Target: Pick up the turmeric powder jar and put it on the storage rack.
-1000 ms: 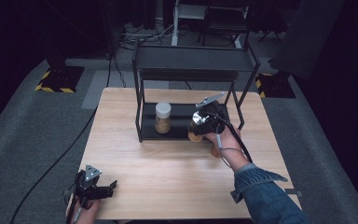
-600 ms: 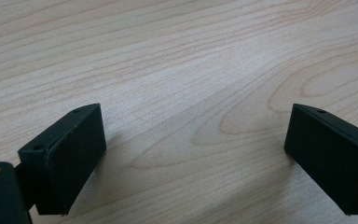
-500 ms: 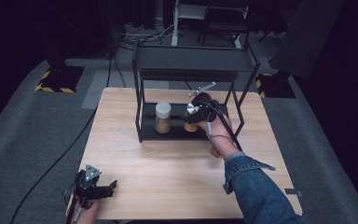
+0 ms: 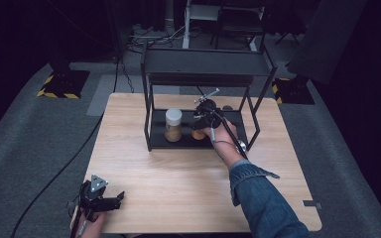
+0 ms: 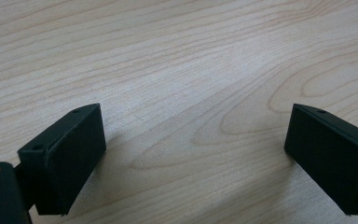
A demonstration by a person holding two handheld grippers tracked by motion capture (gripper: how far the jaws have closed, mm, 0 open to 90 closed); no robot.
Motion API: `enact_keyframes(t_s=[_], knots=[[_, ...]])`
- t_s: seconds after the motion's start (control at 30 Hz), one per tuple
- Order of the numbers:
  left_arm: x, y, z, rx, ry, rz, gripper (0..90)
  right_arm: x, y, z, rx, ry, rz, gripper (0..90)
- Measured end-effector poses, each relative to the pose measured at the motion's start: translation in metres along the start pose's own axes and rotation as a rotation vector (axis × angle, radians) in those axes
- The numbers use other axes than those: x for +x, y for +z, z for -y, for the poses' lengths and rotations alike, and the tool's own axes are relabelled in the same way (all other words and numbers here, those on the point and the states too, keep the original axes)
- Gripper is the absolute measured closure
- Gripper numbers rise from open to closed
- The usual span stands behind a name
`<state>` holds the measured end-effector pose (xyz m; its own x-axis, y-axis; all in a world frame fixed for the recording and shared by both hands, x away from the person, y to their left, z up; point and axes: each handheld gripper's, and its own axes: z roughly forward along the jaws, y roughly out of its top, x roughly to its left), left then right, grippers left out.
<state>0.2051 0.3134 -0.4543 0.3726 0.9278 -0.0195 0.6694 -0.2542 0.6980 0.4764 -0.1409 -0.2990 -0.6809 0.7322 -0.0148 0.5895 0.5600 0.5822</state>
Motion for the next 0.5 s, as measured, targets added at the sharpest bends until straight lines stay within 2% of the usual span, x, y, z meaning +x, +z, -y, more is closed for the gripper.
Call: enact_keyframes(t_s=[0.5], knots=[[0.0, 0.0, 0.0, 0.0, 0.001, 0.0, 4.9, 0.0, 0.041, 0.002, 0.017, 0.038, 0.009, 30.8]])
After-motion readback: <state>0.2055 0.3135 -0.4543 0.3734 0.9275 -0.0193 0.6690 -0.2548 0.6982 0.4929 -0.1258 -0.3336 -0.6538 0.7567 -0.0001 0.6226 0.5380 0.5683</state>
